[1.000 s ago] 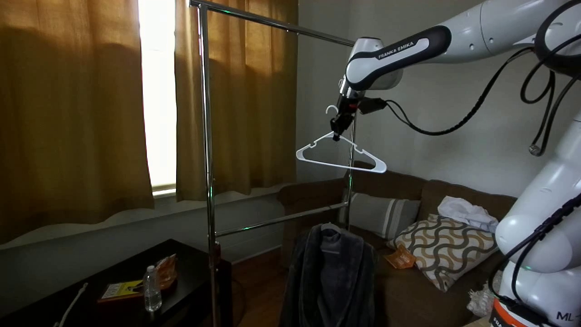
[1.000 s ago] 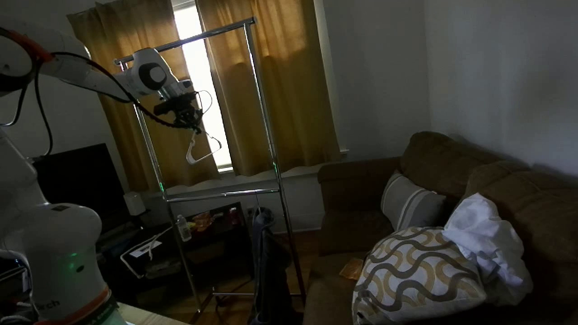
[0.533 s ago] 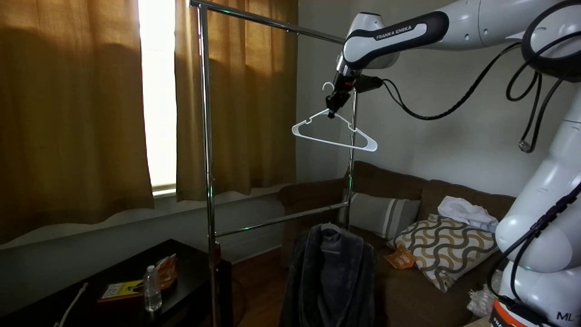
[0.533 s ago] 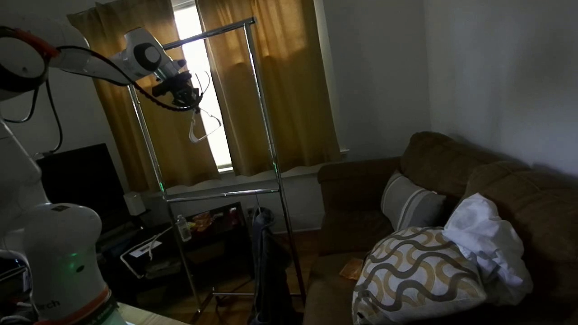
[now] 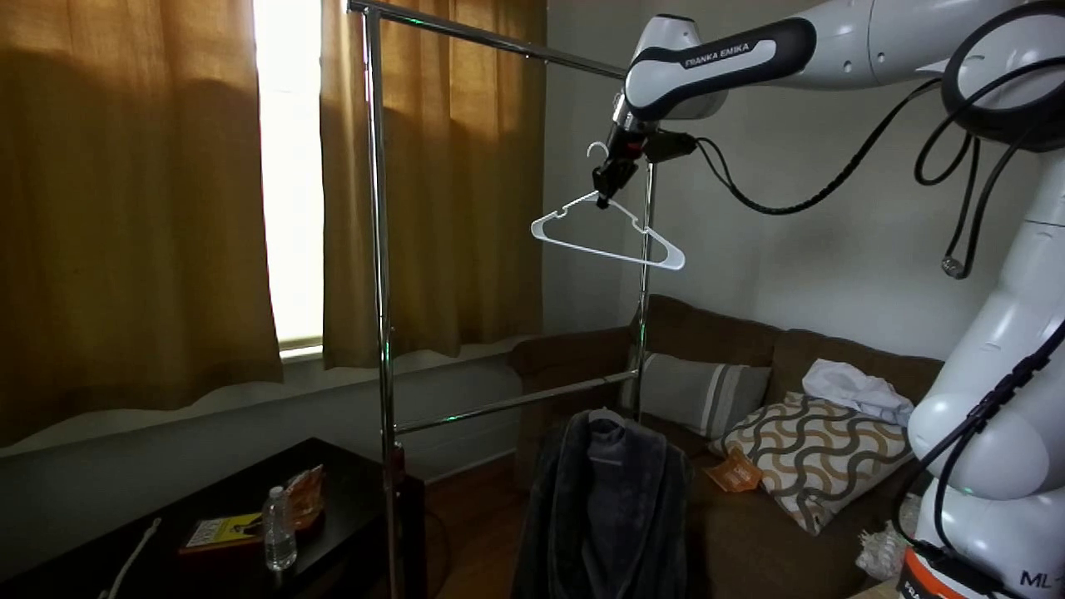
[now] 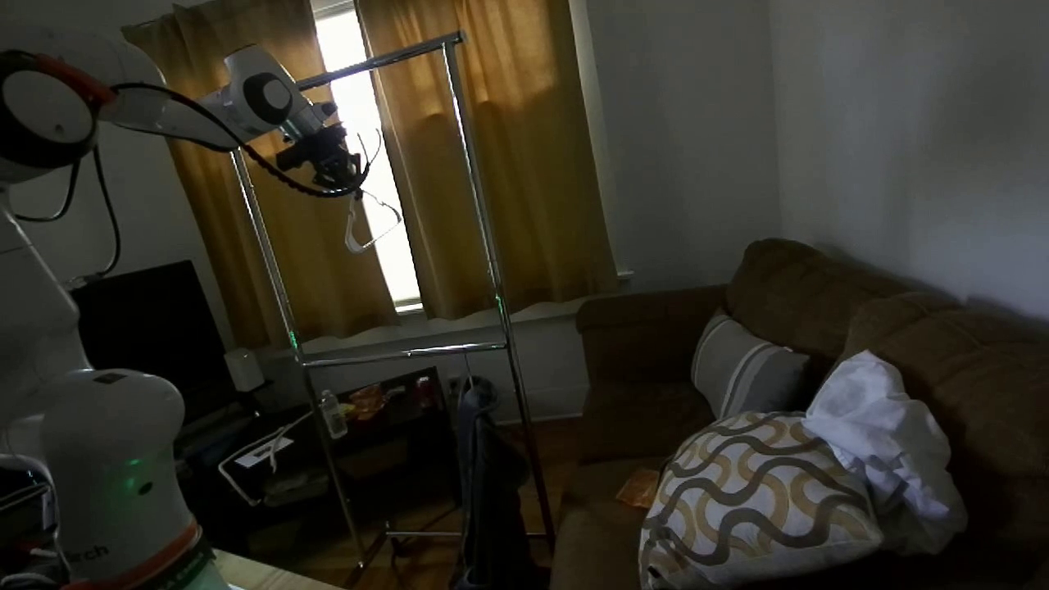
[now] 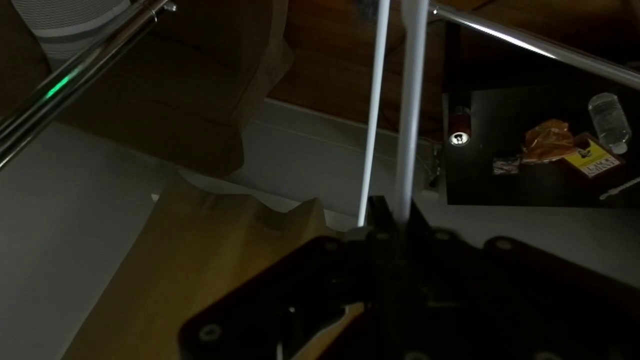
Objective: Move the white hanger to the top rail
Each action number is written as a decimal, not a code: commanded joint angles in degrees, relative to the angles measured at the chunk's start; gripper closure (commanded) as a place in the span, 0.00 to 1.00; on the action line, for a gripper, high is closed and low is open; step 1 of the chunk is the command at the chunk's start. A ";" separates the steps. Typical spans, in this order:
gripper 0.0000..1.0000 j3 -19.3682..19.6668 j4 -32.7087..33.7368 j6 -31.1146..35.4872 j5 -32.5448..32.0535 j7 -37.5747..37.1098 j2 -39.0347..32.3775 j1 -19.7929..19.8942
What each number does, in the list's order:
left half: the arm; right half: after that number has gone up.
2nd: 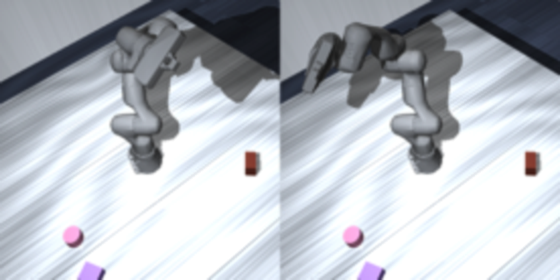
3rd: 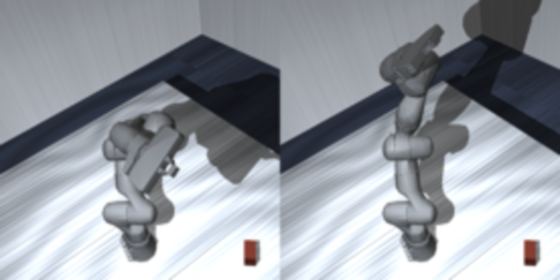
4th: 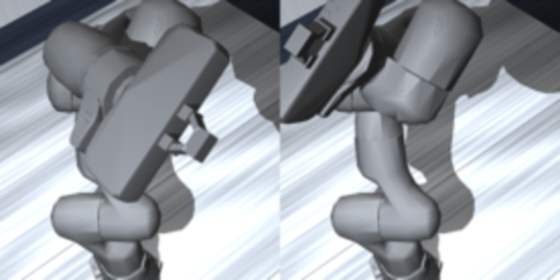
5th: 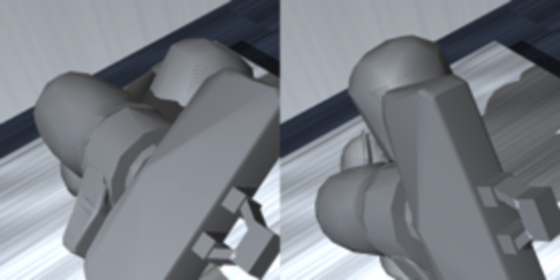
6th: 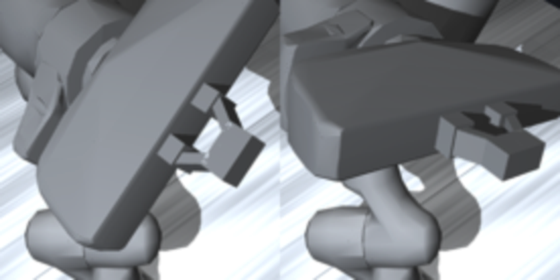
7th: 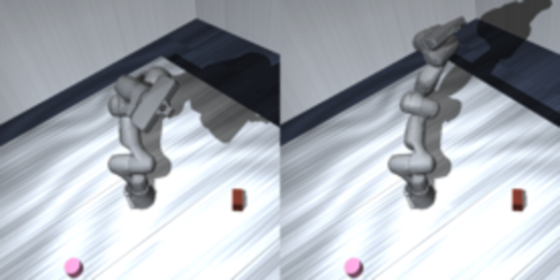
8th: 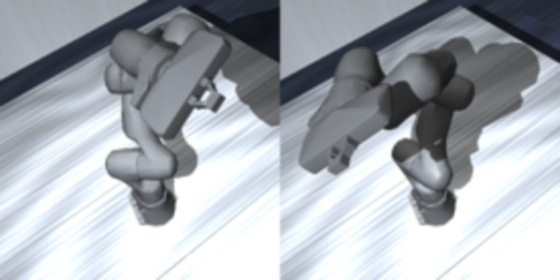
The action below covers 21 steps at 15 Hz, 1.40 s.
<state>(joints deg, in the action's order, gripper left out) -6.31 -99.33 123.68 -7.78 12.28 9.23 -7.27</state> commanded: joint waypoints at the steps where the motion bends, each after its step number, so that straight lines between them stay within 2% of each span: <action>1: 0.98 -0.50 1.44 1.46 -1.29 -1.56 -0.60 0.30; 8: 0.98 -1.23 11.04 10.39 -1.65 -10.06 -4.27 0.46; 18: 0.98 -1.49 29.21 11.93 -7.51 -12.38 -13.68 -0.48; 21: 0.98 -1.48 31.97 12.41 -8.58 -12.30 -15.53 -0.90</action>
<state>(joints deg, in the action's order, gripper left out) -7.52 -72.04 136.15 -13.90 1.43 -3.14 -7.52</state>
